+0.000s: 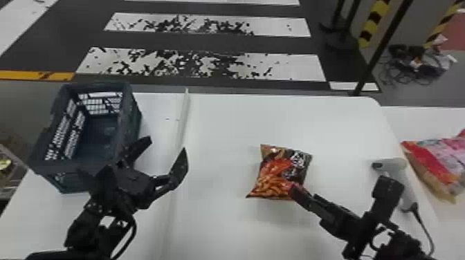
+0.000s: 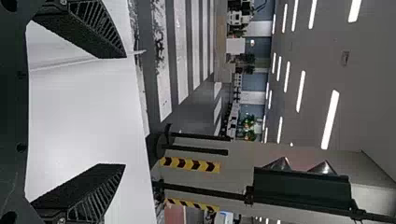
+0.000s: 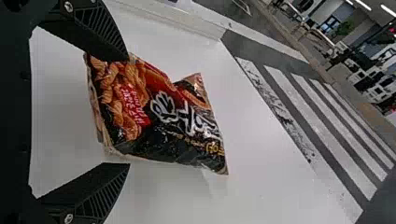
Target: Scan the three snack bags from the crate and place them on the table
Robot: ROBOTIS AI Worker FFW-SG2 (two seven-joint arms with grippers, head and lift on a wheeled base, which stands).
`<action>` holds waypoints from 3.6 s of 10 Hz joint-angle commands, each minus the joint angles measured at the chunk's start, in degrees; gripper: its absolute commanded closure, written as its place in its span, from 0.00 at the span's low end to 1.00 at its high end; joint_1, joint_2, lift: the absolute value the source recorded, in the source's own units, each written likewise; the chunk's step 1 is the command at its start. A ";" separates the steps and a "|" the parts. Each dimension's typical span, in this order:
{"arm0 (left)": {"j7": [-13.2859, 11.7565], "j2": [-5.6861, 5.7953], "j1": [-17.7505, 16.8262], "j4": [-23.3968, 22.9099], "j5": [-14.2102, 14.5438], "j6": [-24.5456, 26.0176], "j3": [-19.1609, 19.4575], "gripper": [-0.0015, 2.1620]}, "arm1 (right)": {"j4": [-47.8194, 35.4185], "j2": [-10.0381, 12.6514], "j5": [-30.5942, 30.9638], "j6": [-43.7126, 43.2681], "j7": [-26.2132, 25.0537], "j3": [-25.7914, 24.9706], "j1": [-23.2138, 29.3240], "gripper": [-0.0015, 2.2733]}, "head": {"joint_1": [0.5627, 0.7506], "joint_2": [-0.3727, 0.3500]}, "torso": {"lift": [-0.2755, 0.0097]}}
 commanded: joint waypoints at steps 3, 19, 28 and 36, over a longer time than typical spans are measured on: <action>-0.10 -0.09 0.30 0.37 0.01 0.07 -0.14 0.02 | 4.82 0.37 -0.64 3.60 1.62 -0.20 -4.24 0.14 | 0.70 0.54 | 0.75; -0.28 0.27 0.48 0.98 -0.25 0.24 -0.49 0.02 | -12.58 -9.56 74.16 0.44 -13.41 24.50 -7.40 0.99 | 0.70 0.39 | 0.75; -0.19 0.62 0.48 1.77 -0.07 0.24 -0.49 0.02 | 6.84 -16.07 101.32 16.61 -16.22 51.31 -13.20 0.01 | 0.70 0.44 | 0.75; -0.28 0.88 0.30 2.65 0.63 -0.99 -0.31 0.02 | -13.90 -12.81 43.49 15.03 15.77 21.25 -8.19 0.03 | 0.70 0.59 | 0.75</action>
